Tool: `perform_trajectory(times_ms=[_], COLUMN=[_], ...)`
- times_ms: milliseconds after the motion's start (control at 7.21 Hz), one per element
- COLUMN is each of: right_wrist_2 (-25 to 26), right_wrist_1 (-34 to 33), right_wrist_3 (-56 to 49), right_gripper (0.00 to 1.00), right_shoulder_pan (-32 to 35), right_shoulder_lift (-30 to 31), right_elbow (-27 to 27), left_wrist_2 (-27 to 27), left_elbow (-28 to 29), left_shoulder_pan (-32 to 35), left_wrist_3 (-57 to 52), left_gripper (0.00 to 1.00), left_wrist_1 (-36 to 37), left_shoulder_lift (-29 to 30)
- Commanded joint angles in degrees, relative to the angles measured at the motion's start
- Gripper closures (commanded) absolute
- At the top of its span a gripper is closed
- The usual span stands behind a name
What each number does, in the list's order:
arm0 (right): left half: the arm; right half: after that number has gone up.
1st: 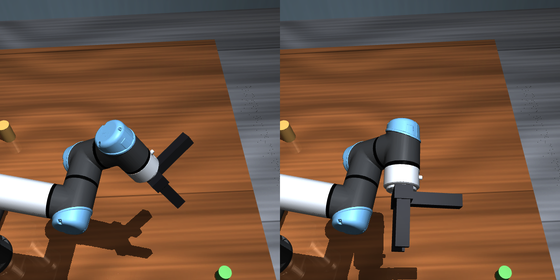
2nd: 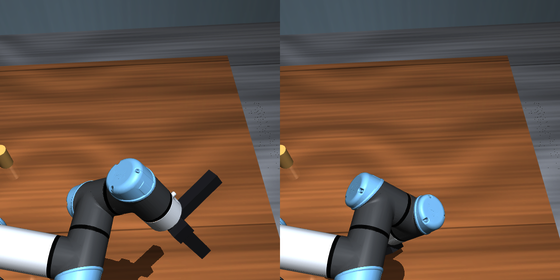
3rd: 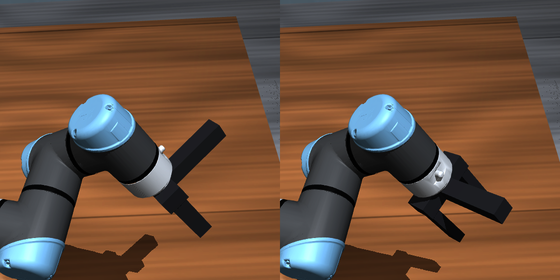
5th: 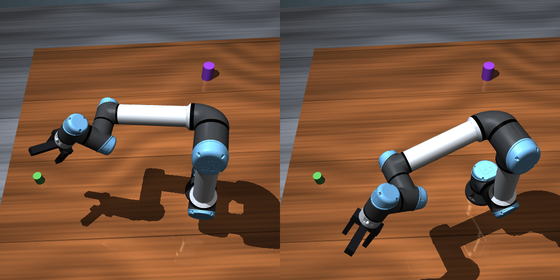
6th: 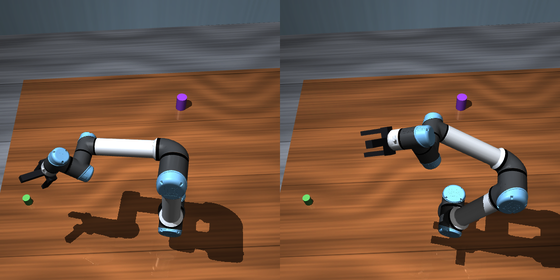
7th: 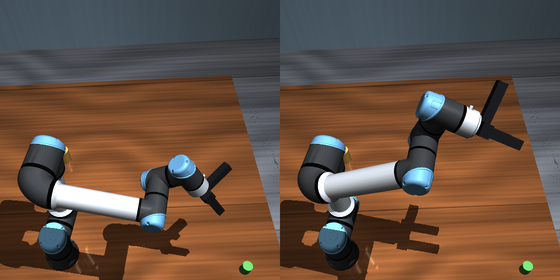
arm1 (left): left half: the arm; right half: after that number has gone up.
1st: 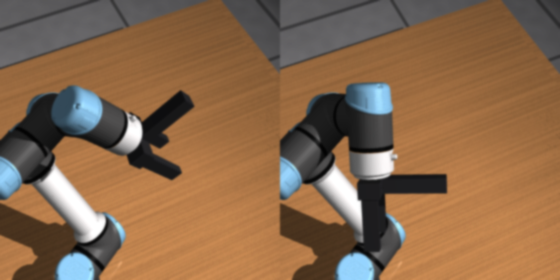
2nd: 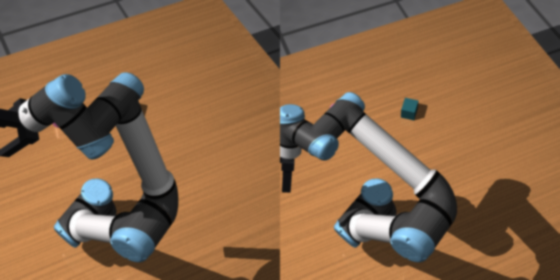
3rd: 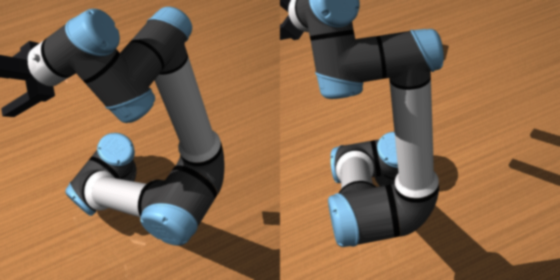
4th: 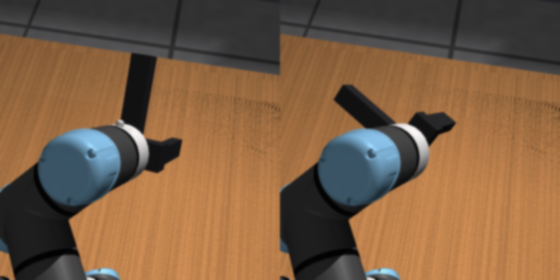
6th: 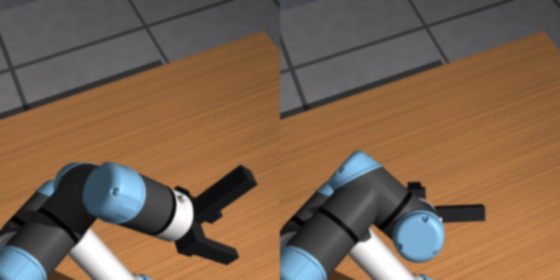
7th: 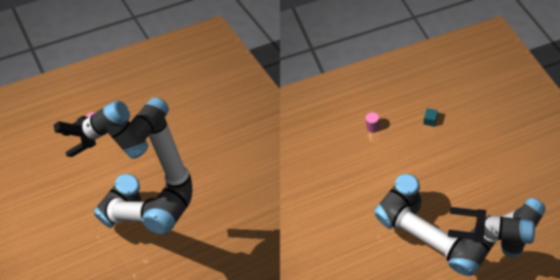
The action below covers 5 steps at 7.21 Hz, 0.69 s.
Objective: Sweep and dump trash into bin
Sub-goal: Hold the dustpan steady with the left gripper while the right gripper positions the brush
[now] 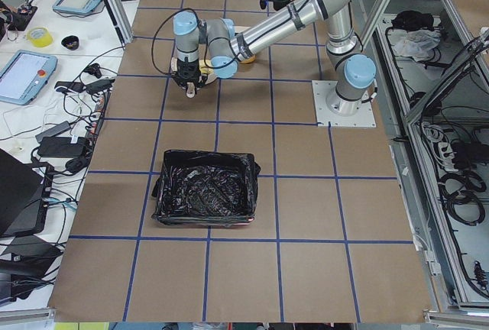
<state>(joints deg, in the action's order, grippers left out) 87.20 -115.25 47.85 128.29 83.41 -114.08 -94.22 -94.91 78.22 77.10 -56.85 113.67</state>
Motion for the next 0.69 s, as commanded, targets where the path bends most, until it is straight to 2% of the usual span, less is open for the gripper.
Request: perform_trajectory(times_ms=[0, 139, 416, 555], right_wrist_2=[-0.01, -0.01, -0.01, -0.01], right_wrist_1=[0.38, 0.29, 0.29, 0.29], right_wrist_3=[1.19, 1.36, 2.24, 2.24], right_gripper=[0.82, 0.82, 0.82, 0.82], right_shoulder_pan=[0.38, 0.56, 3.01, 3.19], right_shoulder_lift=[-0.09, -0.09, -0.09, 0.0], right_elbow=[-0.09, -0.09, 0.0, 0.0], left_wrist_2=[0.35, 0.27, -0.17, -2.09], left_elbow=[-6.47, -11.48, -13.98, -15.29], left_shoulder_pan=[0.01, -0.52, -3.58, -4.82], left_wrist_3=[-2.03, -2.47, -3.18, -4.48], left_gripper=[1.0, 1.0, 1.0, 1.0], left_wrist_1=[-0.72, 0.58, 1.13, 0.86], left_shoulder_lift=[-4.39, -7.99, -12.84, -14.68])
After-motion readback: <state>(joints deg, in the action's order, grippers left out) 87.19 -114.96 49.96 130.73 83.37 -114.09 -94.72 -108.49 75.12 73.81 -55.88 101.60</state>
